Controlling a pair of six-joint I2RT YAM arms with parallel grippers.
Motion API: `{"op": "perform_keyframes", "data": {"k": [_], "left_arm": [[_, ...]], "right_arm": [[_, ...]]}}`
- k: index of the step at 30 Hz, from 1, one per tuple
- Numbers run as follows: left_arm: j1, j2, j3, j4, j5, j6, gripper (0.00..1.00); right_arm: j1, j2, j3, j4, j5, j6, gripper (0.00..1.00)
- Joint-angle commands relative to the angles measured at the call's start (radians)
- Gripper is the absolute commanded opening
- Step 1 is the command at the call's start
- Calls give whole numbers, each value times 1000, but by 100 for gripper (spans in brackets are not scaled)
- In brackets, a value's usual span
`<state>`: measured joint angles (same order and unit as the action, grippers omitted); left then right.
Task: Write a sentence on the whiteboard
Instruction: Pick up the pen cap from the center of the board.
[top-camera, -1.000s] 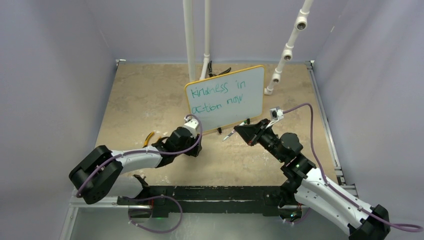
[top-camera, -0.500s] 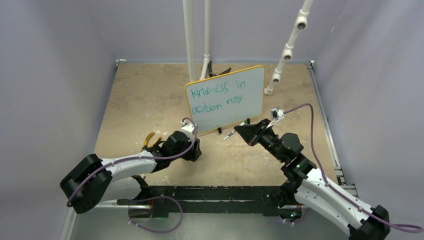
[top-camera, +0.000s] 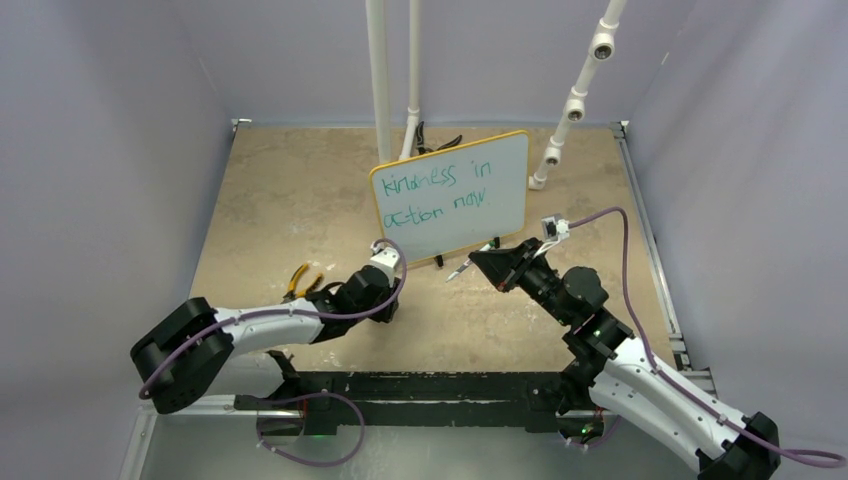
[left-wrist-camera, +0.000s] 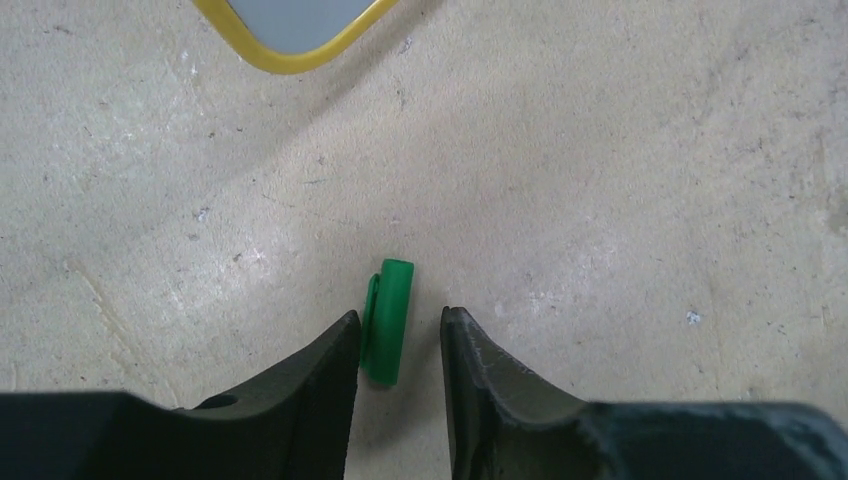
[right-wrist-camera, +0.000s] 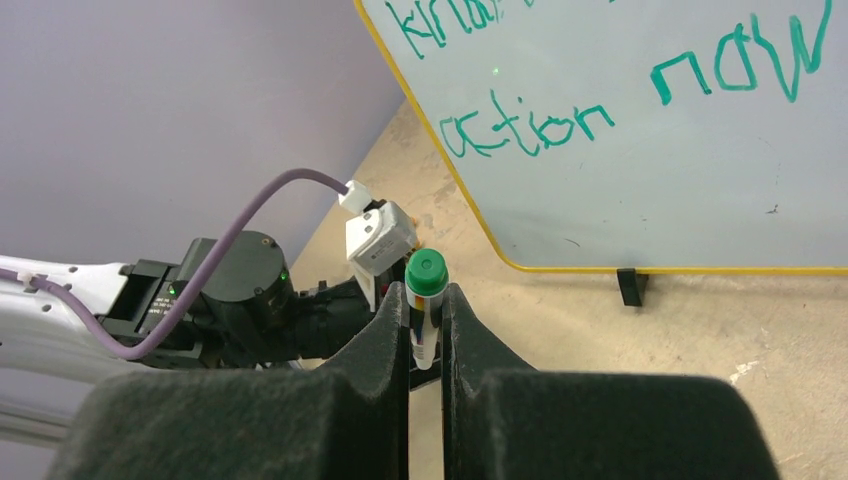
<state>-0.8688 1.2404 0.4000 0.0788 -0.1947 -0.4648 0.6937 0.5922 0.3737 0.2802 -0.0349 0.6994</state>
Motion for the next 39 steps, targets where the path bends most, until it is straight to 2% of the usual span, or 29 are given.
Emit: {"op": "perform_keyframes", "data": {"k": [1, 7, 17, 20, 23, 24, 28, 33, 39], "left_arm": [[-40, 55, 57, -77, -114, 3, 32], [-84, 99, 86, -160, -169, -42, 27], [-130, 121, 110, -235, -219, -112, 25], [-142, 123, 114, -242, -218, -114, 16], [-148, 117, 111, -238, -213, -114, 1], [-152, 106, 103, -232, -213, -113, 0], [-164, -1, 42, -111, -182, -82, 0], [-171, -206, -105, 191, -37, 7, 0], [-171, -316, -173, 334, 113, 80, 0]], "right_arm": [[1, -14, 11, 6, 26, -1, 2], [1, -17, 13, 3, 29, -5, 2], [1, -15, 14, 5, 30, -6, 2], [1, -15, 14, 3, 30, -6, 2], [0, -15, 11, 7, 30, -1, 2], [0, -14, 9, 11, 27, 2, 2], [1, -5, 0, 35, 8, 22, 2], [1, 41, -16, 69, -48, 51, 1], [1, 77, -46, 127, -126, 88, 1]]}}
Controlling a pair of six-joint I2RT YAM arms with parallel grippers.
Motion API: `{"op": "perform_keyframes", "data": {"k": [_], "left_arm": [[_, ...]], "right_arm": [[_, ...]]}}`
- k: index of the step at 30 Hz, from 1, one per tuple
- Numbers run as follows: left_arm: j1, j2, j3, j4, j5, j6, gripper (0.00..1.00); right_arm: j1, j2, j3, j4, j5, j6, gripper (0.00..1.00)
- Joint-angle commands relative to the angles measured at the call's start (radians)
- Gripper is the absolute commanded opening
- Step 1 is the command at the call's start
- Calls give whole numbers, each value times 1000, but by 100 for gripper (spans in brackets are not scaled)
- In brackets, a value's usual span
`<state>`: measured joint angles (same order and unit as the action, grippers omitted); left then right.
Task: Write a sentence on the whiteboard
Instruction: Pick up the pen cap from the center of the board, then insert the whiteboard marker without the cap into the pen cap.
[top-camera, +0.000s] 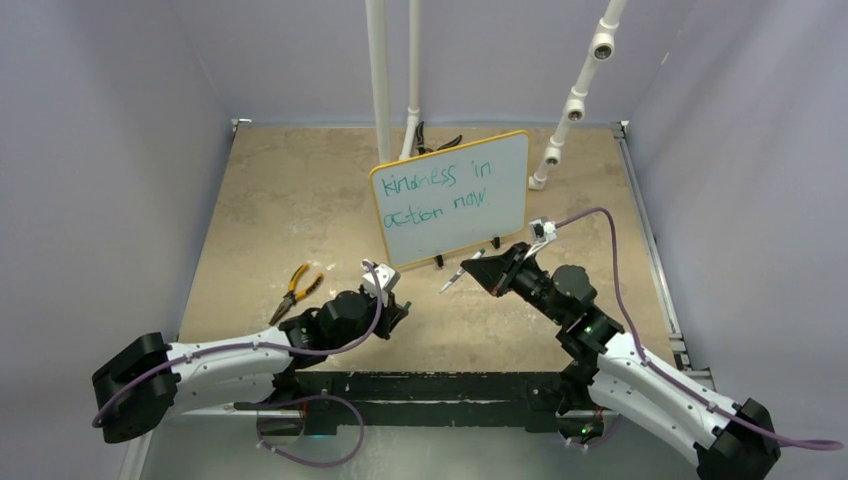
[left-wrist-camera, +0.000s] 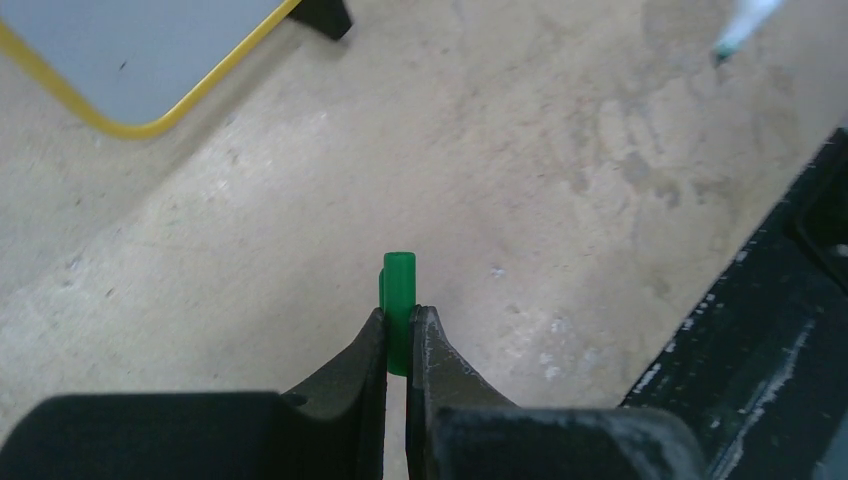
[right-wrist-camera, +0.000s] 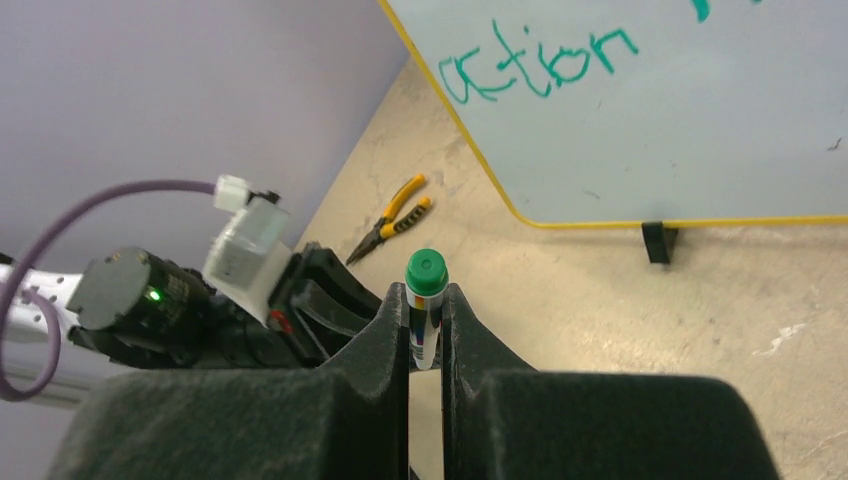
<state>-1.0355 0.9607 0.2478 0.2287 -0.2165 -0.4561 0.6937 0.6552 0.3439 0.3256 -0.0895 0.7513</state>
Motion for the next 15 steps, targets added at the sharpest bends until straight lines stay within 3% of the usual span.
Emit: {"op": "perform_keyframes", "data": {"k": [1, 15], "left_arm": [[-5, -37, -23, 199, 153, 75, 0], [-5, -45, -45, 321, 270, 54, 0]], "right_arm": [[0, 24, -16, 85, -84, 40, 1], [1, 126, -36, 139, -161, 74, 1]]}}
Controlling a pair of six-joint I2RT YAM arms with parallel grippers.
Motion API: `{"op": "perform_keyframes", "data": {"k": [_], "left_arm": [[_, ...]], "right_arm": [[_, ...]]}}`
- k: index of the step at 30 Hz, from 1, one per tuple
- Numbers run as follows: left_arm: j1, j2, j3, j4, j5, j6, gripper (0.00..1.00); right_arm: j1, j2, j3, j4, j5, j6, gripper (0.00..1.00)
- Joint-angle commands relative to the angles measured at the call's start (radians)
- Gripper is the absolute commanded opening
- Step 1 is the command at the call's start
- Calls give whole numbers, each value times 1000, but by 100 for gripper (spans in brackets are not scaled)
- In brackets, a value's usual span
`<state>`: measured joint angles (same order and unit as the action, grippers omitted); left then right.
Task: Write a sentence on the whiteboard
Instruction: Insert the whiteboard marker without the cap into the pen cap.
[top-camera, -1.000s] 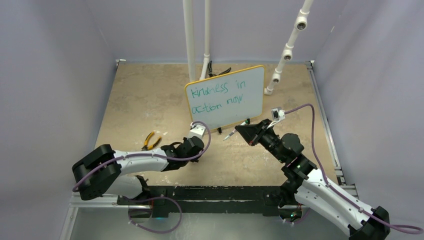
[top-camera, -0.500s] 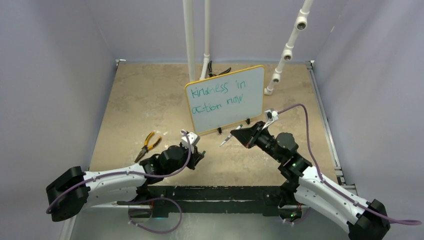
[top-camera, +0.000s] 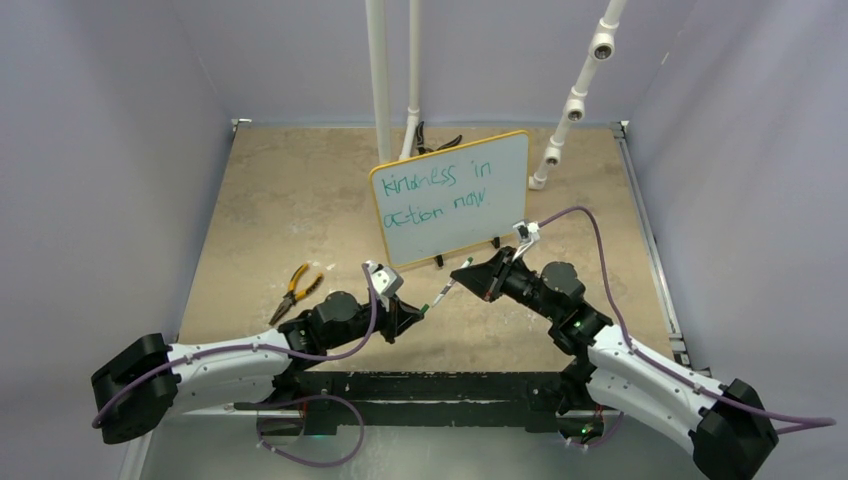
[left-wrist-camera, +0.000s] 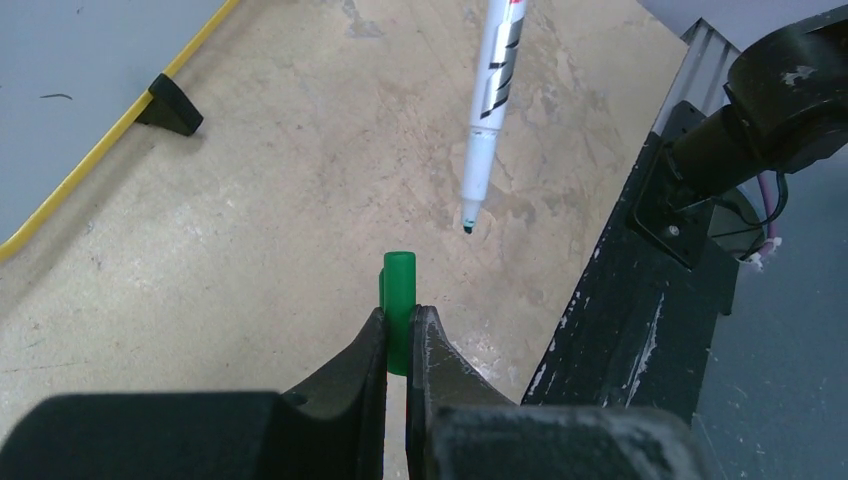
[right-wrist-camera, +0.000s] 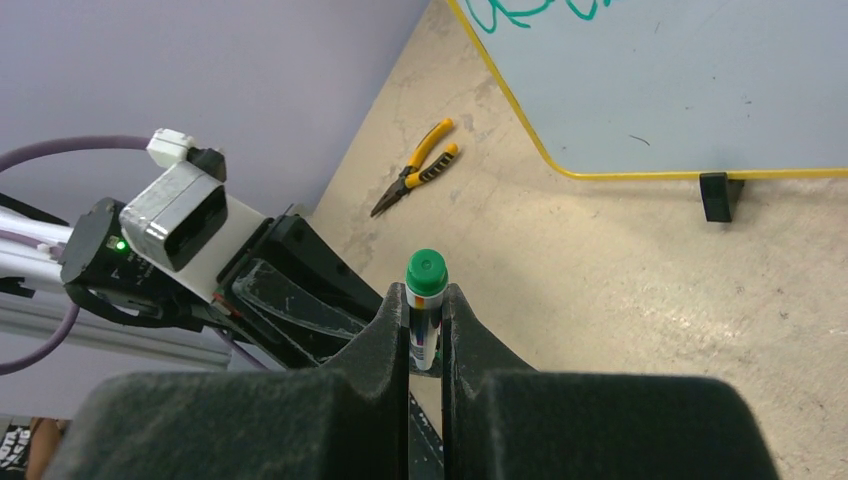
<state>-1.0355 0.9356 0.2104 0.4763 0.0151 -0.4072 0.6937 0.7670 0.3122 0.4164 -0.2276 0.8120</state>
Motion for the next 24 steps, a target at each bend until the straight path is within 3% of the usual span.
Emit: {"op": "perform_keyframes", "data": {"k": [1, 24], "left_arm": [[-5, -24, -8, 73, 40, 5, 0], [-5, -56, -11, 78, 67, -4, 0]], "right_arm": [[1, 17, -5, 49, -23, 13, 1], [1, 49, -13, 85, -18, 33, 0]]}}
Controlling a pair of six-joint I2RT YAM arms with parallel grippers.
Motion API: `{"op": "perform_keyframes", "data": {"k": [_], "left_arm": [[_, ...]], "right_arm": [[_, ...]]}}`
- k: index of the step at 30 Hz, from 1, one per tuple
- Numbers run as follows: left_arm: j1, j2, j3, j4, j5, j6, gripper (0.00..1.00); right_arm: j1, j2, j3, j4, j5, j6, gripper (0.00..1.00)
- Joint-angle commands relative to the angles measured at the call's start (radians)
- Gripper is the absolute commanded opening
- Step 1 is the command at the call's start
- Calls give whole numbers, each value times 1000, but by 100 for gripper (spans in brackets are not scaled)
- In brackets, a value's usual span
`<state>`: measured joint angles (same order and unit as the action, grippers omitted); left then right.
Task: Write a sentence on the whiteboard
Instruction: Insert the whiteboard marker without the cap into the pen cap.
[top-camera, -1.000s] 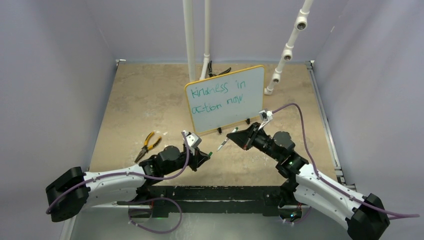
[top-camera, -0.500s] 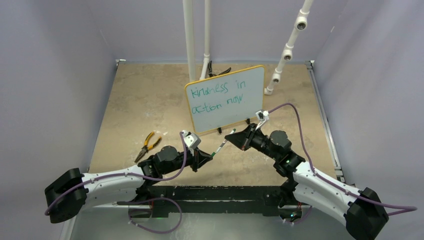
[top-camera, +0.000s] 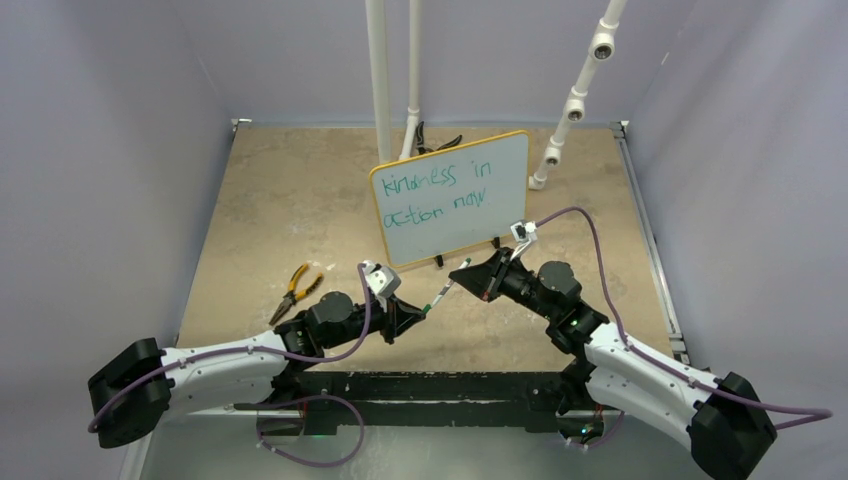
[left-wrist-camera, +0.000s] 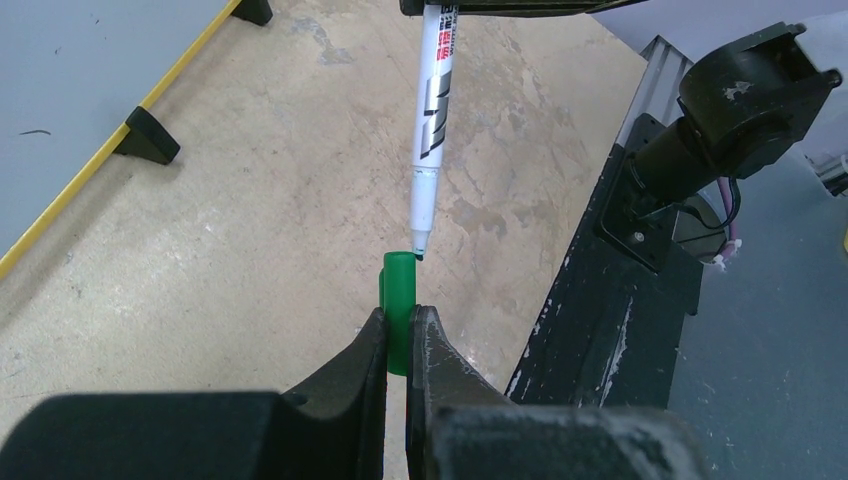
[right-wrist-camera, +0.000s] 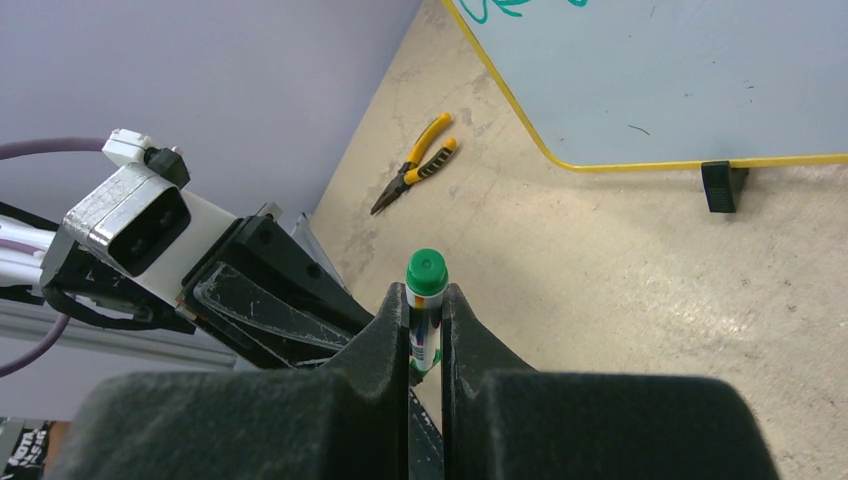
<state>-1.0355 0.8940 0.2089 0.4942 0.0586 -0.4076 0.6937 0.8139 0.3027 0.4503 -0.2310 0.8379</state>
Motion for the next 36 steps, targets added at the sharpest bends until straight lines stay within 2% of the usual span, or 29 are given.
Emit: {"op": "perform_keyframes", "data": {"k": [1, 14, 28, 36], "left_arm": [[-5, -15, -9, 62, 24, -4, 0], [-5, -20, -22, 72, 22, -16, 0], [-6, -29, -19, 72, 21, -16, 0], [-6, -29, -20, 66, 24, -20, 0]], "right_arm": [[1, 2, -4, 51, -12, 8, 0], [0, -55, -13, 26, 19, 28, 0], [1, -9, -16, 53, 10, 25, 0], [1, -38, -25, 42, 29, 48, 0]]}}
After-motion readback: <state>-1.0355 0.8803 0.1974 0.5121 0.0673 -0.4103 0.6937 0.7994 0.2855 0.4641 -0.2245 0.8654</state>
